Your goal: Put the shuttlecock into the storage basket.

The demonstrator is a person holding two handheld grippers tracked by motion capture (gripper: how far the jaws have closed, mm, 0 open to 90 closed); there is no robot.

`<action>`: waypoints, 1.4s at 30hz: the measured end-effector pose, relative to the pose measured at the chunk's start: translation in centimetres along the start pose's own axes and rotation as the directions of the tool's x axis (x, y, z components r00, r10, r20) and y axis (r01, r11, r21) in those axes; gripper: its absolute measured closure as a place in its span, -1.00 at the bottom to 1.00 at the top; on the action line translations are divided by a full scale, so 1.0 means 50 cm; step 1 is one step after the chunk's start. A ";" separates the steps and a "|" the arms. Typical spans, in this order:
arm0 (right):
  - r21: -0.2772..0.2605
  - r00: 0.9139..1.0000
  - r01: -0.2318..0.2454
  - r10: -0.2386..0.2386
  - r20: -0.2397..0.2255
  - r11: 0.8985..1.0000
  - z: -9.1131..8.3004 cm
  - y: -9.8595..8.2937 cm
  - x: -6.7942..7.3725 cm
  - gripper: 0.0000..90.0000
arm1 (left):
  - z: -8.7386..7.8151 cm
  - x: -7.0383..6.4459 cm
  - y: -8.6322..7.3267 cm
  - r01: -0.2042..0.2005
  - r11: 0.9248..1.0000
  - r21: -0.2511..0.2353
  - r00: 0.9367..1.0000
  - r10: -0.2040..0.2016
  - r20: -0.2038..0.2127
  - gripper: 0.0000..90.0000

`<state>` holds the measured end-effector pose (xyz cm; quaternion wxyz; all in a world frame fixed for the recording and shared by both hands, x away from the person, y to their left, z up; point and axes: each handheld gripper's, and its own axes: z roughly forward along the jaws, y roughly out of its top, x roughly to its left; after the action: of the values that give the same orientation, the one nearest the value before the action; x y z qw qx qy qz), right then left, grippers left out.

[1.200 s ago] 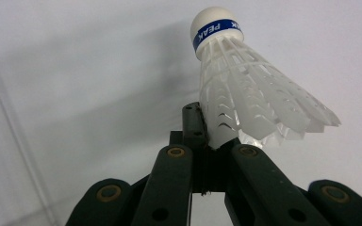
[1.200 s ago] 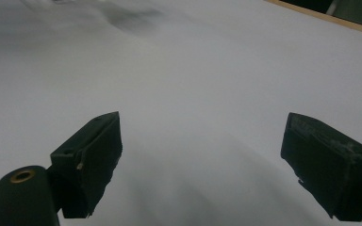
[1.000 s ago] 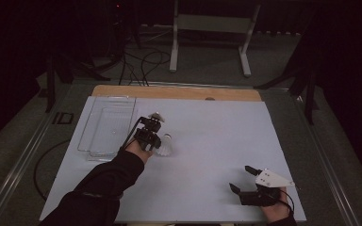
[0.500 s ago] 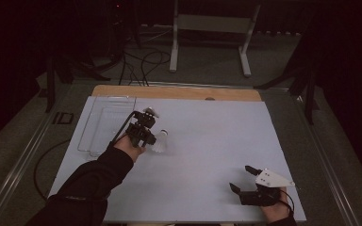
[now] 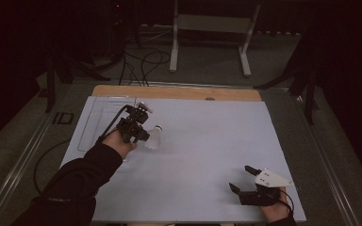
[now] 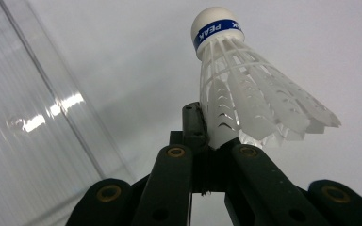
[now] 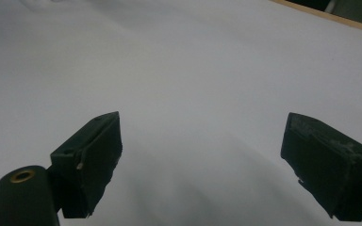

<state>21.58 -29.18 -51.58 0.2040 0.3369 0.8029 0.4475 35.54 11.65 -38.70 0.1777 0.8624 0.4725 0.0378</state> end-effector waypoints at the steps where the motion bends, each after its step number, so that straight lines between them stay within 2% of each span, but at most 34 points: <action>1: 0.000 1.000 0.000 0.000 0.001 1.000 0.001 0.000 0.000 -0.72 | -0.003 0.002 -0.001 -0.007 1.000 0.008 1.000 0.007 -0.014 1.00; 7: 0.007 1.000 -0.003 0.003 -0.001 1.000 0.002 -0.001 0.000 -0.72 | -0.024 0.017 -0.005 -0.022 0.998 0.052 0.999 0.023 -0.028 1.00; 11: 0.007 1.000 -0.003 0.003 -0.001 1.000 0.002 -0.001 0.001 -0.72 | -0.044 0.031 -0.006 -0.024 0.998 0.060 0.999 0.027 -0.037 1.00; 18: 0.007 1.000 -0.006 0.006 -0.002 1.000 0.002 -0.001 0.001 -0.72 | -0.060 0.051 -0.014 -0.023 0.997 0.072 0.999 0.026 -0.036 1.00; 28: 0.010 1.000 -0.005 0.005 -0.005 1.000 0.005 -0.001 0.001 -0.72 | -0.079 0.090 -0.019 0.017 0.999 0.045 0.999 -0.015 -0.039 1.00; 29: 0.011 1.000 -0.005 0.005 -0.004 1.000 0.005 -0.001 0.002 -0.72 | -0.087 0.101 -0.017 0.025 0.999 0.037 0.999 -0.023 -0.049 1.00; 32: 0.010 1.000 -0.005 0.005 -0.004 1.000 0.004 -0.001 0.002 -0.72 | -0.099 0.114 -0.016 0.039 0.999 0.021 0.997 -0.038 -0.064 1.00; 42: 0.011 1.000 -0.007 0.007 -0.007 1.000 0.005 -0.001 0.002 -0.72 | -0.122 0.150 -0.016 0.068 0.998 -0.011 0.994 -0.069 -0.083 1.00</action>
<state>21.65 -29.00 -51.77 0.1979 0.3392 0.8048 0.4451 37.61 19.88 -34.05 0.1627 0.8426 0.5087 0.0697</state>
